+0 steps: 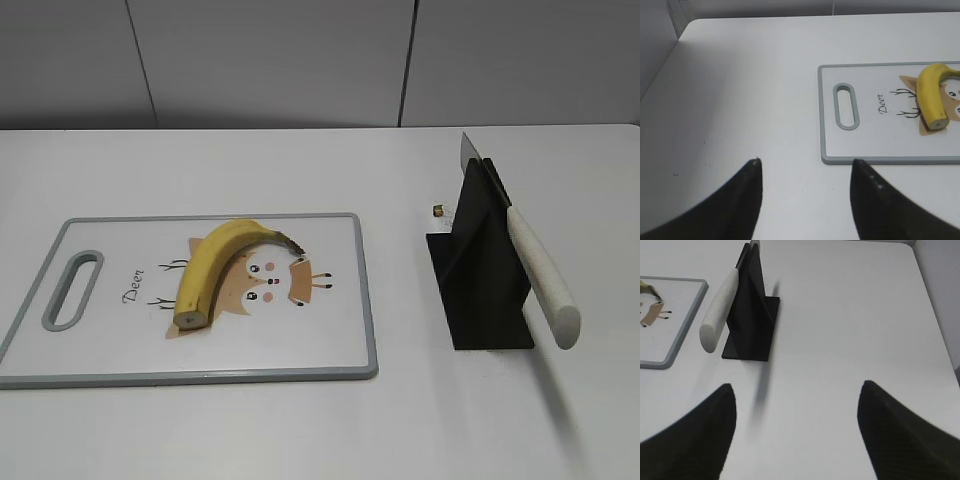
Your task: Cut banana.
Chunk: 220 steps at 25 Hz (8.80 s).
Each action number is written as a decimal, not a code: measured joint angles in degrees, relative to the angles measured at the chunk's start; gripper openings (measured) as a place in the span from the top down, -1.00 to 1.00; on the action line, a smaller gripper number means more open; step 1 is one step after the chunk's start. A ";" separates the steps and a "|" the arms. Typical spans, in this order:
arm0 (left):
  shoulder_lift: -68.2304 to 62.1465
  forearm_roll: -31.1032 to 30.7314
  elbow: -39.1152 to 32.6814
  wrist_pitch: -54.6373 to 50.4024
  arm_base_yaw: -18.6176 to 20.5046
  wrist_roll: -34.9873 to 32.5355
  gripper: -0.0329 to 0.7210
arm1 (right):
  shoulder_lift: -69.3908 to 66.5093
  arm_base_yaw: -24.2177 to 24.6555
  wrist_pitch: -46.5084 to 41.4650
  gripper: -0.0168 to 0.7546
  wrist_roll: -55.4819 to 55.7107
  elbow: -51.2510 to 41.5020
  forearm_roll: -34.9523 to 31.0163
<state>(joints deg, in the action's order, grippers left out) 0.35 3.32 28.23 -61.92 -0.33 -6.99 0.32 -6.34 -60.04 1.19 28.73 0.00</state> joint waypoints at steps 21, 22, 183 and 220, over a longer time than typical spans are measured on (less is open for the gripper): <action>0.00 0.00 0.00 0.00 0.00 0.00 -0.55 | -17.48 0.00 -7.02 -0.53 0.04 9.42 0.00; 0.00 0.00 0.00 0.00 0.00 0.00 -0.55 | -19.34 0.00 -7.97 -0.53 0.04 10.23 0.00; -8.37 2.58 5.11 0.61 0.00 -6.01 -0.53 | -86.43 -18.38 -10.31 0.53 -6.60 60.17 -0.45; -75.80 10.33 43.71 1.78 -22.32 -59.67 -0.67 | -108.94 -21.89 -10.03 0.53 -63.36 69.34 -13.22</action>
<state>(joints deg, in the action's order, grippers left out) -75.45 13.65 71.94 -60.13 -22.65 -66.66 -108.62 -28.23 -70.07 -62.17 98.07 -13.22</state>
